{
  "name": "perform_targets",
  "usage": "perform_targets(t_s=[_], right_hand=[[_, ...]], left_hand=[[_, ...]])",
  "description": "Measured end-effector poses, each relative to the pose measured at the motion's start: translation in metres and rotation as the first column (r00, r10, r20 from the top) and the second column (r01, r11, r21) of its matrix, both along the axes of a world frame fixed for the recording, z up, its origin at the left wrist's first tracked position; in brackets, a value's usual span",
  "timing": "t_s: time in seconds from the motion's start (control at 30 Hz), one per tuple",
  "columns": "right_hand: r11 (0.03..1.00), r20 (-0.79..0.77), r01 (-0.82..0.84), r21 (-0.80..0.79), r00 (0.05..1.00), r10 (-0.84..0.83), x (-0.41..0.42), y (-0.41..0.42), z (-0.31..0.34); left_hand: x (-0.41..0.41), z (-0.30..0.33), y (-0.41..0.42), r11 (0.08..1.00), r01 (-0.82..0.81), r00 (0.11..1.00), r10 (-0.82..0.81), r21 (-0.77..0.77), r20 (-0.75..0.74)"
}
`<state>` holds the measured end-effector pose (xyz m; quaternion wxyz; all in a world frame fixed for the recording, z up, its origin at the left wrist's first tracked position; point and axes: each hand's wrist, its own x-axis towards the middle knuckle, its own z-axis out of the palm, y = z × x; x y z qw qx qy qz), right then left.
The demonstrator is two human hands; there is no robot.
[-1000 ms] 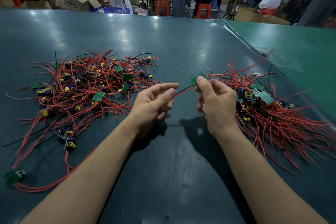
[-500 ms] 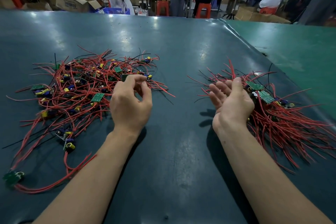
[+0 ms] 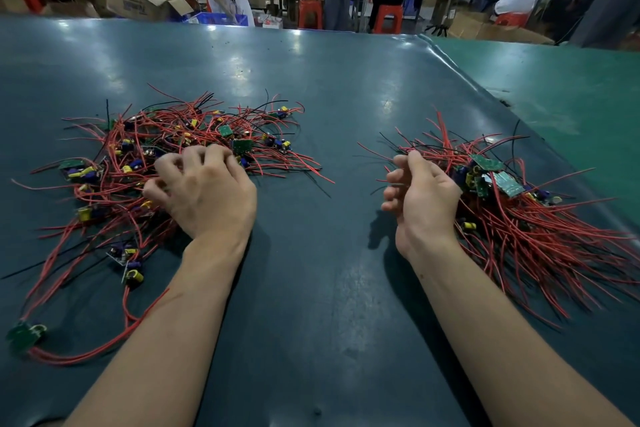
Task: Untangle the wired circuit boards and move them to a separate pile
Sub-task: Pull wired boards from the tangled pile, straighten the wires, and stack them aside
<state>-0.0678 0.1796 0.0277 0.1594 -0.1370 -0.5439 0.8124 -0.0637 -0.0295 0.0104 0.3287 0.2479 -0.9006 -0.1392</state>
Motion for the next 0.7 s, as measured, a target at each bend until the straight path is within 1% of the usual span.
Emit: perform_targets(t_s=[0.03,0.13,0.17,0.3,0.4,0.47,0.53,0.57,0.63,0.7], right_hand=[[1.0,0.002,-0.006,0.002,1.0,0.006,0.0,0.0,0.0],[1.0,0.003,-0.02,0.011,1.0,0.02,0.0,0.0,0.0],[1.0,0.006,-0.027,0.015,1.0,0.027,0.0,0.0,0.0],[0.998,0.011,-0.054,0.022,0.998,0.054,0.0,-0.001,-0.001],[0.996,0.02,-0.078,0.043,0.997,0.077,0.0,0.0,-0.002],[0.993,0.027,-0.105,0.062,0.994,0.104,0.001,-0.001,-0.002],[0.987,0.034,-0.135,0.086,0.991,0.132,0.002,-0.002,-0.002],[0.983,0.035,-0.15,0.103,0.988,0.147,0.003,-0.003,-0.001],[0.969,0.037,-0.192,0.156,0.981,0.189,0.004,-0.006,0.0],[0.932,0.049,-0.289,0.217,0.957,0.286,0.007,-0.011,0.001]], left_hand=[[0.0,0.0,0.0,1.0,-0.018,1.0,0.018,0.024,0.004],[-0.002,-0.004,0.0,0.998,-0.038,0.983,0.028,0.051,0.18],[-0.002,-0.004,-0.001,0.999,-0.027,0.982,0.019,0.041,0.186],[-0.005,-0.005,-0.001,0.999,0.035,0.992,-0.035,0.004,0.122],[-0.007,-0.007,0.001,0.999,0.053,0.985,-0.054,0.007,0.165],[-0.008,-0.006,0.001,0.999,0.041,0.994,-0.042,0.013,0.103],[-0.006,-0.005,0.003,0.998,0.058,0.998,-0.058,0.006,-0.034],[-0.004,-0.004,0.005,0.996,0.09,0.989,-0.091,-0.011,-0.113],[0.0,-0.001,0.011,0.979,0.196,0.942,-0.203,-0.052,-0.268],[0.004,0.002,0.018,0.938,0.319,0.855,-0.346,-0.133,-0.385]])
